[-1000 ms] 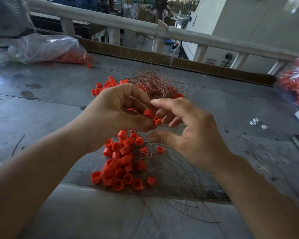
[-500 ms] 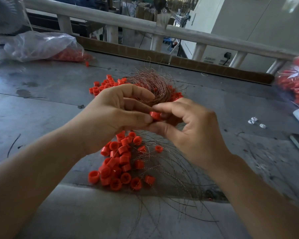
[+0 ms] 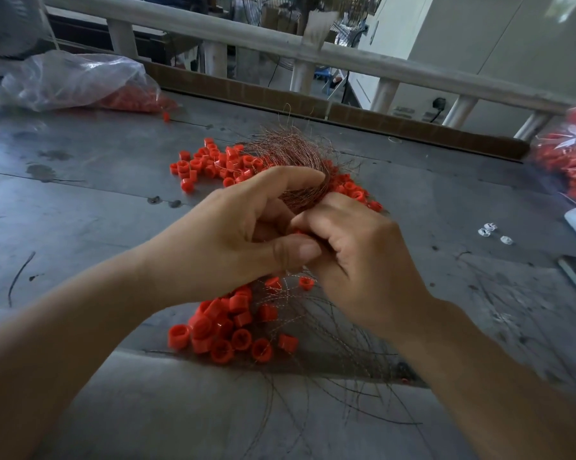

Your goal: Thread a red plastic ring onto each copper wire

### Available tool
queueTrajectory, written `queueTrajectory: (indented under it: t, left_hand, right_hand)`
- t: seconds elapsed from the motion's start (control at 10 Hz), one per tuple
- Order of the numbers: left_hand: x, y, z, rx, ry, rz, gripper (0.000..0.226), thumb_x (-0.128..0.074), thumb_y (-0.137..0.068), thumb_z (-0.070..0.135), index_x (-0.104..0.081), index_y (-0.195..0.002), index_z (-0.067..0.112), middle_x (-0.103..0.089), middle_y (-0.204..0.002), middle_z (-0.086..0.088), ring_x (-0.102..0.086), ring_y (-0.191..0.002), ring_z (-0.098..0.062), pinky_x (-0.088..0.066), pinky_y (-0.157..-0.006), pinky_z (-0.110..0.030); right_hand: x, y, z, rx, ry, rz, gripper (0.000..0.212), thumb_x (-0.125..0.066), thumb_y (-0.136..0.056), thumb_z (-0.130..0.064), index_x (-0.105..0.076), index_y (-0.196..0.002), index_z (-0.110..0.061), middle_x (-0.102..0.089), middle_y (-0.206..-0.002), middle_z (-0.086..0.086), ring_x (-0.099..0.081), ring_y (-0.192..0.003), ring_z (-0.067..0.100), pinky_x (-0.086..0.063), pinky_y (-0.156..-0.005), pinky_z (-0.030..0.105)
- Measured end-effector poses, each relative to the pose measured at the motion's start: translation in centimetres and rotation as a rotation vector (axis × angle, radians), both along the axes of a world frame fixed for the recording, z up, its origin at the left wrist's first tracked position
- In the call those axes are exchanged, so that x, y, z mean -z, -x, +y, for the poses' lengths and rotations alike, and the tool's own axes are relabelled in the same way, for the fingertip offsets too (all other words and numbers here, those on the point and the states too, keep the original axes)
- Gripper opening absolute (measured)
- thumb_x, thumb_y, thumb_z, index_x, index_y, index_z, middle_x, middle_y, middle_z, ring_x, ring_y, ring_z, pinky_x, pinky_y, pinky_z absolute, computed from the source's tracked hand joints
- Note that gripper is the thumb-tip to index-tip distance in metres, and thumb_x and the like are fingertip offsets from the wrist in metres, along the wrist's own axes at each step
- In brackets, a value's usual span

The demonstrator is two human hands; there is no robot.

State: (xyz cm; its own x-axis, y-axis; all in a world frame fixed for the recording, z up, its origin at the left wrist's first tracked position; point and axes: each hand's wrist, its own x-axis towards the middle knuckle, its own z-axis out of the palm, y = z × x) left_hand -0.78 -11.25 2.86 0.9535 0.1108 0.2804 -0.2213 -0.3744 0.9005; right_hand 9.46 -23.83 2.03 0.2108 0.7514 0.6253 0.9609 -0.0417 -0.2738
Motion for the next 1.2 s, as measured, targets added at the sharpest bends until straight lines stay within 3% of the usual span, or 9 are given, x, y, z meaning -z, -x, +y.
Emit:
queueTrajectory:
  t: [0.1,0.3,0.4,0.6,0.7,0.9,1.0,1.1,1.2]
  left_hand:
    - [-0.1,0.1,-0.2,0.025,0.029,-0.031,0.066,-0.069,-0.068,0.055,-0.041,-0.126,0.04,-0.065,-0.082,-0.011,-0.064,-0.073,-0.033,-0.054,-0.066,-0.05]
    - [-0.2,0.1,-0.5,0.023,0.129,-0.08,0.061,-0.071,-0.069,0.026,-0.046,-0.125,0.033,-0.065,-0.076,-0.012,-0.065,-0.068,-0.024,-0.054,-0.064,-0.028]
    - [-0.6,0.2,-0.4,0.018,0.219,-0.049,0.061,-0.079,-0.062,0.022,-0.054,-0.117,0.027,-0.067,-0.075,-0.009,-0.066,-0.067,-0.021,-0.054,-0.061,-0.026]
    - [-1.6,0.3,1.1,-0.054,0.366,-0.041,0.049,-0.074,-0.055,0.015,-0.062,-0.102,0.015,-0.071,-0.072,-0.011,-0.067,-0.06,-0.021,-0.053,-0.053,-0.022]
    - [-2.1,0.8,1.8,-0.094,0.392,-0.077,0.042,-0.069,-0.056,0.01,-0.065,-0.098,0.013,-0.071,-0.073,-0.013,-0.067,-0.058,-0.022,-0.053,-0.05,-0.023]
    - [-0.8,0.2,2.9,-0.193,0.059,0.191,0.034,-0.065,-0.069,-0.013,-0.07,-0.076,0.021,-0.072,-0.071,-0.005,-0.063,-0.057,-0.02,-0.051,-0.046,-0.023]
    - [0.2,-0.3,2.8,-0.22,-0.111,0.266,0.045,-0.068,-0.07,-0.01,-0.068,-0.066,0.034,-0.072,-0.07,0.008,-0.063,-0.054,-0.005,-0.046,-0.043,-0.014]
    - [0.0,-0.1,3.1,-0.255,-0.205,0.242,0.044,-0.076,-0.064,-0.002,-0.068,-0.06,0.04,-0.07,-0.07,0.017,-0.061,-0.055,0.006,-0.045,-0.049,-0.007]
    - [-0.8,0.6,2.8,-0.304,-0.239,0.246,0.034,-0.079,-0.062,0.004,-0.068,-0.07,0.036,-0.069,-0.074,0.021,-0.056,-0.051,0.007,-0.042,-0.05,-0.006]
  right_hand:
    - [0.0,0.0,0.2,0.012,-0.007,-0.033,0.027,-0.045,-0.077,-0.015,-0.067,-0.079,0.001,-0.061,-0.073,0.011,-0.058,-0.069,0.021,-0.044,-0.062,0.024]
    - [-1.1,0.6,-0.3,-0.019,-0.044,-0.043,0.023,-0.048,-0.077,-0.012,-0.067,-0.079,0.0,-0.061,-0.073,0.009,-0.057,-0.069,0.019,-0.04,-0.065,0.019]
    - [-1.4,0.6,-0.6,-0.061,-0.076,0.008,0.019,-0.059,-0.08,-0.017,-0.068,-0.083,-0.001,-0.061,-0.074,0.008,-0.058,-0.068,0.017,-0.046,-0.062,0.023]
    - [-1.7,0.2,-0.6,-0.012,-0.056,0.134,0.042,-0.069,-0.07,-0.034,-0.066,-0.102,-0.007,-0.058,-0.082,-0.002,-0.052,-0.072,0.005,-0.043,-0.067,0.012]
    - [-2.2,-0.4,-1.0,-0.007,-0.075,0.171,0.021,-0.062,-0.08,-0.024,-0.07,-0.089,-0.007,-0.061,-0.075,-0.003,-0.055,-0.068,0.007,-0.042,-0.065,0.01]
    - [-1.9,-1.3,-1.3,0.022,0.229,0.196,0.012,-0.067,-0.081,-0.022,-0.071,-0.081,-0.011,-0.059,-0.071,-0.014,-0.053,-0.064,0.0,-0.041,-0.065,0.008]
    - [-1.2,-1.1,-1.0,0.032,0.371,0.183,0.013,-0.065,-0.082,-0.022,-0.071,-0.084,-0.01,-0.066,-0.079,-0.003,-0.054,-0.071,0.003,-0.042,-0.068,0.012]
    - [-1.2,-1.3,-1.1,0.049,0.392,0.201,0.014,-0.065,-0.082,-0.023,-0.071,-0.085,-0.011,-0.063,-0.078,-0.007,-0.052,-0.068,-0.001,-0.043,-0.07,0.013]
    - [-1.3,-1.6,-2.0,0.091,0.339,0.237,0.012,-0.065,-0.082,-0.024,-0.071,-0.084,-0.013,-0.056,-0.073,-0.016,-0.051,-0.069,-0.005,-0.04,-0.07,0.009]
